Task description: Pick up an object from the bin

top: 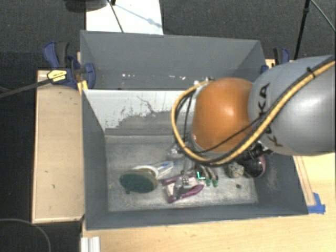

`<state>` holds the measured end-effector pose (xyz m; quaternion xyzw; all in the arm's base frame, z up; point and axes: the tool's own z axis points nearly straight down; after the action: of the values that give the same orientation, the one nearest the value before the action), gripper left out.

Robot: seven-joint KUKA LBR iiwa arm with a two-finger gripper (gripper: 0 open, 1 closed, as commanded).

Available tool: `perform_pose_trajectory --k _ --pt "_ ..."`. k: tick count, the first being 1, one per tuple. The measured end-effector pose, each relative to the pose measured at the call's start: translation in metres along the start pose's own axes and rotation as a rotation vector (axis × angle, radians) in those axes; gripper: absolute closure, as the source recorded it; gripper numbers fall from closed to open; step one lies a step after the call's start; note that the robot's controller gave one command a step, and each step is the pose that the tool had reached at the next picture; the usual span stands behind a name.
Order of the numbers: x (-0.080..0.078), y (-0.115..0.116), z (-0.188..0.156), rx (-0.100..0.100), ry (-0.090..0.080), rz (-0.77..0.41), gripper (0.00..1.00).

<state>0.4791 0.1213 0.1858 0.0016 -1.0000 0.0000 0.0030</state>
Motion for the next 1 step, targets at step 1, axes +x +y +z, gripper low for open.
perform_pose_trajectory --k 1 --pt "-0.0420 -0.0474 0.1125 0.000 -0.024 -0.239 0.00"
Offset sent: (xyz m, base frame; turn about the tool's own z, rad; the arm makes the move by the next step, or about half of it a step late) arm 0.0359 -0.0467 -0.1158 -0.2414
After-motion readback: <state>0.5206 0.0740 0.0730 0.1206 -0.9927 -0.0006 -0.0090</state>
